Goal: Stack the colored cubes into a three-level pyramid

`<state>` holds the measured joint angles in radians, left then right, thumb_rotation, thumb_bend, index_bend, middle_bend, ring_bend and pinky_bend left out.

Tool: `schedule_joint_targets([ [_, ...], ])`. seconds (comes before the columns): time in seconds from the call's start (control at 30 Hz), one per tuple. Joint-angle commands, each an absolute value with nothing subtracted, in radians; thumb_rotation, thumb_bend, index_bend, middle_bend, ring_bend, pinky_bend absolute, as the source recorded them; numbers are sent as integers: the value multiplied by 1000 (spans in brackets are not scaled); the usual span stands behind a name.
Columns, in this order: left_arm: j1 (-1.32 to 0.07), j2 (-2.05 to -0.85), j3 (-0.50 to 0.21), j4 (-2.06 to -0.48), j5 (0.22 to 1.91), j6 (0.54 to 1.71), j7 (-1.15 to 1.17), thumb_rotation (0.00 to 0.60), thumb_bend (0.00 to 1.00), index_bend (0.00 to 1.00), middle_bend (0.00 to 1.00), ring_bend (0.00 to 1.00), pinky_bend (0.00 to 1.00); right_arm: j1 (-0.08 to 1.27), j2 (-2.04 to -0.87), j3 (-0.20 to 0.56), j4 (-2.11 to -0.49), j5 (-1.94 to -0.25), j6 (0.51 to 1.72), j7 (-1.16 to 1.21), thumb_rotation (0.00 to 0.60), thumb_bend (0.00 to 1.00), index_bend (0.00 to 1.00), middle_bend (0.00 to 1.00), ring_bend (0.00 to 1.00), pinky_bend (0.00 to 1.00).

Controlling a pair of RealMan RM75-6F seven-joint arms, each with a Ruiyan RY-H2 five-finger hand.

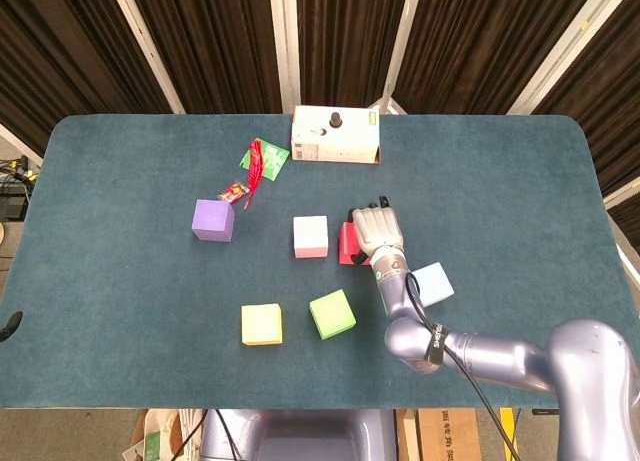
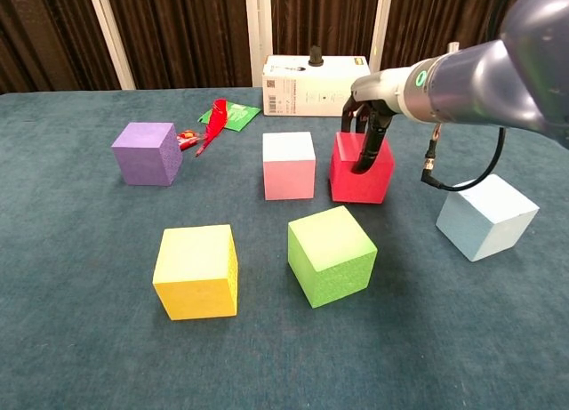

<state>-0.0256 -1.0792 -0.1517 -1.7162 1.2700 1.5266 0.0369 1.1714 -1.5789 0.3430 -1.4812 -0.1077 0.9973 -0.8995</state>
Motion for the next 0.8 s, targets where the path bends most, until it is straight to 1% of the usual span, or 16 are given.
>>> schedule_joint_targets([
  [0.03, -26, -1078, -153, -1716, 1268, 1524, 34, 600, 306, 32, 0, 0, 0, 1183, -1587, 346, -1466, -100, 995, -899, 600, 241, 373, 403, 203, 0],
  [0.37, -27, -1080, -153, -1715, 1268, 1524, 37, 600, 306, 32, 0, 0, 0, 1208, -1611, 333, -1415, -90, 973, -904, 600, 241, 373, 403, 203, 0],
  [0.8, -29, -1081, -155, -1714, 1262, 1520, 40, 600, 306, 32, 0, 0, 0, 1247, -1637, 347, -1378, -84, 965, -896, 600, 241, 373, 403, 203, 0],
])
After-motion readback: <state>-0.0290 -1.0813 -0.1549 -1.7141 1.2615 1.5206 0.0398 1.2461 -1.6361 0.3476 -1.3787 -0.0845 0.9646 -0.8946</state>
